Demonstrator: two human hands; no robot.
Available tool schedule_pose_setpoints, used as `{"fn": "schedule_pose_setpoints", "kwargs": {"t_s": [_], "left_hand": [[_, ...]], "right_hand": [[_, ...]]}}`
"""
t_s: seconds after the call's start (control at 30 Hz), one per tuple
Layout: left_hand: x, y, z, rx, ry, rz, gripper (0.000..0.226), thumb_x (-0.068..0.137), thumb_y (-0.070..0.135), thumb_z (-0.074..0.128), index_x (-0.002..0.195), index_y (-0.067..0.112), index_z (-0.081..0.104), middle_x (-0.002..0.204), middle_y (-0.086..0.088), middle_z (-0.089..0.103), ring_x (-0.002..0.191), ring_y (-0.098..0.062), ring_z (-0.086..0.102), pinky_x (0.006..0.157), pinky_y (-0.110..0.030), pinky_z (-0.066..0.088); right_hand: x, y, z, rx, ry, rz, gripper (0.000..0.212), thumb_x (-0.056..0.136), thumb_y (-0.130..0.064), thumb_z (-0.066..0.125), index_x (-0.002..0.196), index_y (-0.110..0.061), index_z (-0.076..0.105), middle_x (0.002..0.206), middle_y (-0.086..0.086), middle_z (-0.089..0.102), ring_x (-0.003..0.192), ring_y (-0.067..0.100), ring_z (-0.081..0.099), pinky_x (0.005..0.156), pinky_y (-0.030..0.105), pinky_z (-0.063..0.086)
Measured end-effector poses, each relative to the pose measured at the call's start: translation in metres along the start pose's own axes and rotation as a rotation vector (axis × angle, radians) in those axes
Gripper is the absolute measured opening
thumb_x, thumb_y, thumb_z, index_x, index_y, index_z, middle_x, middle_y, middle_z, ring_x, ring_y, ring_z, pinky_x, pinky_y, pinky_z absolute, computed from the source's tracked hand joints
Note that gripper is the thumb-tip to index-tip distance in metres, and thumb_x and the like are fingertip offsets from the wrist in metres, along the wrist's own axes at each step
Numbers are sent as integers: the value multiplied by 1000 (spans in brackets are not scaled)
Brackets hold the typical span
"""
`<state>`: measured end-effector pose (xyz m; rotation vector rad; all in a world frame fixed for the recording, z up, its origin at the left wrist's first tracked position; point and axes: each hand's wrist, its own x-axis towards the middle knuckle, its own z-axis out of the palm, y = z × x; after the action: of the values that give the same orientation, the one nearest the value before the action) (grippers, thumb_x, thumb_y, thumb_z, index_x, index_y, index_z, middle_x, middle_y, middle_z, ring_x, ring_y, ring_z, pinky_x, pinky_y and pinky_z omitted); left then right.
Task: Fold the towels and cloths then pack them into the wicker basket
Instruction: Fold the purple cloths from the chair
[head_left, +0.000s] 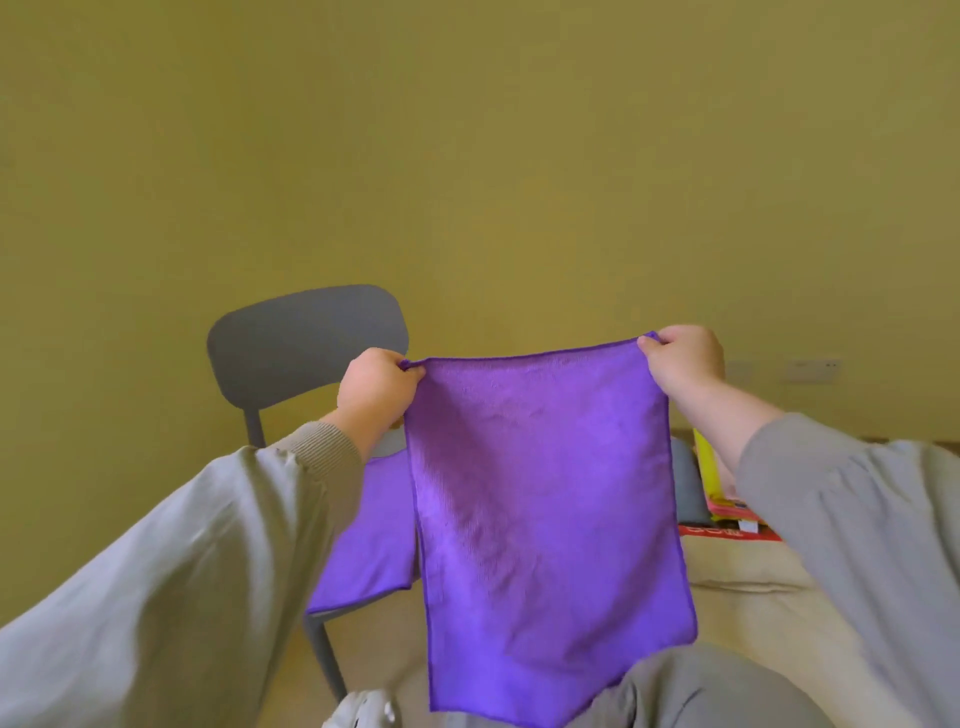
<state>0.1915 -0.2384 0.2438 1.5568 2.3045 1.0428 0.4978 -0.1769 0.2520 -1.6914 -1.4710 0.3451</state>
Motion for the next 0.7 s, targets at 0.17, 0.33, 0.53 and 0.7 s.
{"fn": "schedule_pose_setpoints", "kwargs": {"t_s": [0.17, 0.33, 0.53, 0.7], "left_hand": [[36, -19, 63, 88, -45, -34, 30, 93, 32, 54, 88, 5, 67, 89, -15, 66, 90, -36, 61, 68, -32, 43], [64, -29, 131, -462, -197, -277, 19, 99, 21, 45, 85, 13, 54, 71, -11, 65, 53, -18, 64, 54, -28, 49], [87, -29, 166, -694, -209, -306, 25, 94, 18, 50, 69, 19, 53, 76, -1, 62, 80, -23, 64, 69, -31, 43], [59, -48, 182, -796, -285, -487, 29, 93, 33, 47, 76, 15, 63, 81, -4, 66, 69, -19, 64, 61, -28, 44]], "right_hand": [[25, 41, 49, -95, -65, 22, 25, 90, -24, 60, 75, -5, 65, 69, 14, 55, 72, 26, 52, 61, 28, 30], [52, 84, 107, 48, -129, 167, 30, 92, -20, 55, 67, -5, 64, 64, 14, 62, 64, 29, 60, 66, 35, 50], [89, 111, 145, 196, -172, 218, 46, 82, -41, 44, 75, 3, 58, 92, 28, 67, 91, 44, 62, 81, 49, 52], [47, 118, 149, 336, -110, 415, 29, 92, -21, 43, 65, -15, 53, 81, 17, 67, 71, 26, 65, 54, 29, 38]]}}
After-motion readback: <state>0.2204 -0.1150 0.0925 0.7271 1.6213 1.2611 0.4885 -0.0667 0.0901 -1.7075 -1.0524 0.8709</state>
